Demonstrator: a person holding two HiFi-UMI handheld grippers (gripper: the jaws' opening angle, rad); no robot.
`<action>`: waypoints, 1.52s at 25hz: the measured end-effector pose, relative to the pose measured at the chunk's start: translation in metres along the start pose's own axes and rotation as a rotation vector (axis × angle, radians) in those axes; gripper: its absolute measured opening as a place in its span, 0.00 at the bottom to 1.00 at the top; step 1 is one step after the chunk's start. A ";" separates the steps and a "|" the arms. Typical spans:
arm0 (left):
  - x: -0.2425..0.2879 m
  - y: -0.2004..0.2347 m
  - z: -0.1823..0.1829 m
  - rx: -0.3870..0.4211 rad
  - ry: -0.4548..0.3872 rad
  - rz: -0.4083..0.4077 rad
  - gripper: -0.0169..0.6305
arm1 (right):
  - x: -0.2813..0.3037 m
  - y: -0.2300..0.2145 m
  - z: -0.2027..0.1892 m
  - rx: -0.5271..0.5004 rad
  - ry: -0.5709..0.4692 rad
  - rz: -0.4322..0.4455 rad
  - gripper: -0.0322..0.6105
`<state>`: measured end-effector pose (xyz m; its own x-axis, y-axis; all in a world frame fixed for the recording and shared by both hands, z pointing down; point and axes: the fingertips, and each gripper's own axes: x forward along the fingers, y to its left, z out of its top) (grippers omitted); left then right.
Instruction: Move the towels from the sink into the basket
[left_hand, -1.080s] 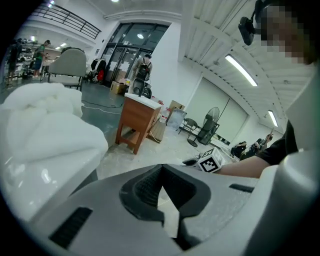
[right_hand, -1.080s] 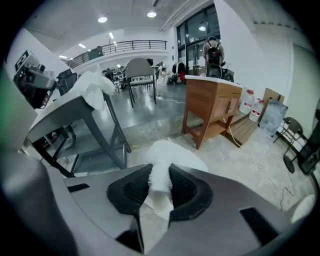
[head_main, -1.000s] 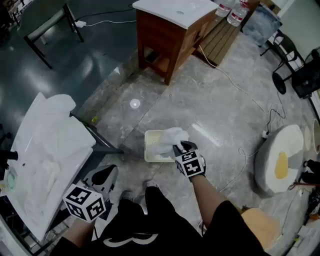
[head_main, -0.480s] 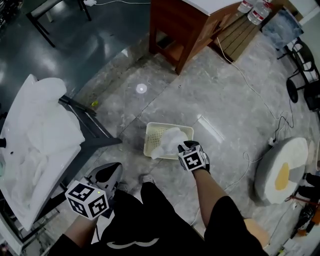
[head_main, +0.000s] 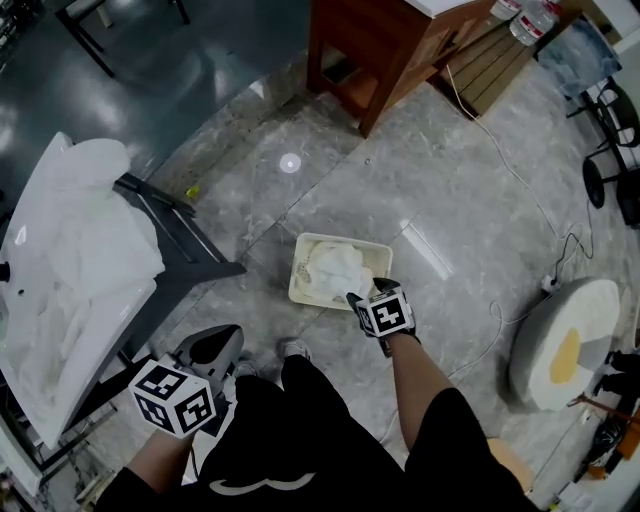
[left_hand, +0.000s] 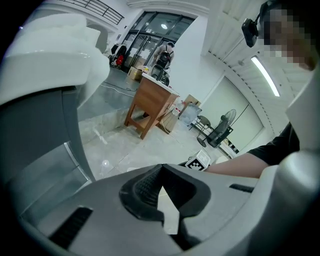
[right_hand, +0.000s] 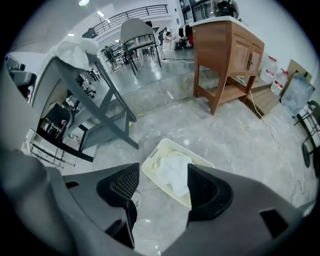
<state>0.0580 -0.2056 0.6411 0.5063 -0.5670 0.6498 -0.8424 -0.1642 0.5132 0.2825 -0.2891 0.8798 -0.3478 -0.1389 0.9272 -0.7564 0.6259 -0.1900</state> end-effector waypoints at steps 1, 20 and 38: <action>-0.001 -0.002 0.000 0.004 0.001 0.001 0.04 | -0.001 0.000 0.000 0.000 -0.003 0.000 0.48; -0.069 -0.013 0.043 0.012 -0.118 -0.001 0.04 | -0.153 0.131 0.107 0.056 -0.373 0.366 0.05; -0.391 0.027 0.046 -0.001 -0.507 0.219 0.04 | -0.378 0.503 0.256 -0.434 -0.675 0.854 0.05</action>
<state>-0.1714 -0.0252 0.3749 0.1664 -0.9056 0.3901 -0.9179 0.0023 0.3968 -0.1080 -0.1181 0.3513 -0.9736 0.1555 0.1672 0.0720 0.9041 -0.4212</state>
